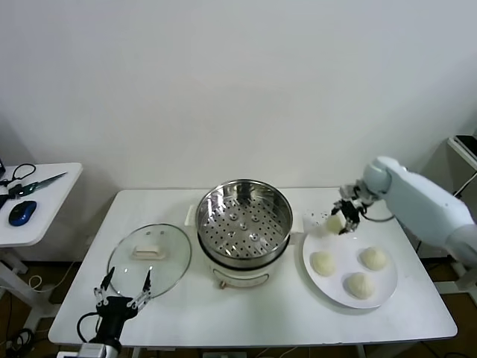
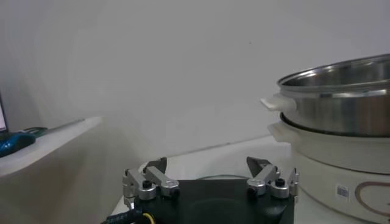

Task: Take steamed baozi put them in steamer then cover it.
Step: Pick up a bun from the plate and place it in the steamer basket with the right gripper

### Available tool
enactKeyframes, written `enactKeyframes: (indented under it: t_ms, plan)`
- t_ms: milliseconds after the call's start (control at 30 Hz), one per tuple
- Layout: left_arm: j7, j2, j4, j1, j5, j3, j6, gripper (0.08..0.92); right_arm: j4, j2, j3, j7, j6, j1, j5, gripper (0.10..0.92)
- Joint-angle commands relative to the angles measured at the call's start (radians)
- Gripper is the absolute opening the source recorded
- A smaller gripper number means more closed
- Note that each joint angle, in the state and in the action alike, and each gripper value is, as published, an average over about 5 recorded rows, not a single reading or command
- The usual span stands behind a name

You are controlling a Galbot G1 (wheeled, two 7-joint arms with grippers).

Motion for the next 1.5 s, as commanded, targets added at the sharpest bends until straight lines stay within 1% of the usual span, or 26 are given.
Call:
enactKeyframes:
  t_ms: [33, 233, 400, 533, 800, 1000, 1167, 1500]
  plan:
    - [-0.001, 0.000, -0.001, 0.002, 0.000, 0.001, 0.001, 0.823, 0.051, 0.047, -0.190, -0.040, 0.146, 0.279, 0.041, 0.670]
    - [0.000, 0.000, -0.002, 0.003, 0.000, 0.000, 0.004, 0.823, 0.134, 0.161, -0.198, -0.034, 0.304, 0.361, -0.075, 0.670]
    - [0.000, -0.001, -0.001, 0.006, 0.001, 0.002, 0.004, 0.823, 0.209, 0.268, -0.192, -0.013, 0.364, 0.368, -0.111, 0.670]
    - [-0.001, 0.000, 0.002, 0.007, 0.001, 0.003, 0.003, 0.823, 0.249, 0.335, -0.168, 0.010, 0.416, 0.325, -0.208, 0.670]
    - [-0.001, 0.002, 0.004, 0.009, 0.002, 0.007, 0.004, 0.823, 0.244, 0.420, -0.155, 0.067, 0.468, 0.199, -0.398, 0.670]
    - [-0.001, 0.001, 0.000, 0.012, 0.002, 0.006, 0.004, 0.823, 0.198, 0.451, -0.151, 0.090, 0.482, 0.118, -0.488, 0.670]
    - [-0.001, 0.003, 0.001, 0.013, 0.002, 0.003, 0.004, 0.823, 0.159, 0.457, -0.147, 0.093, 0.483, 0.073, -0.512, 0.670]
    - [-0.001, 0.004, 0.008, 0.012, 0.001, 0.003, 0.004, 0.823, 0.128, 0.454, -0.158, 0.083, 0.462, 0.035, -0.487, 0.676]
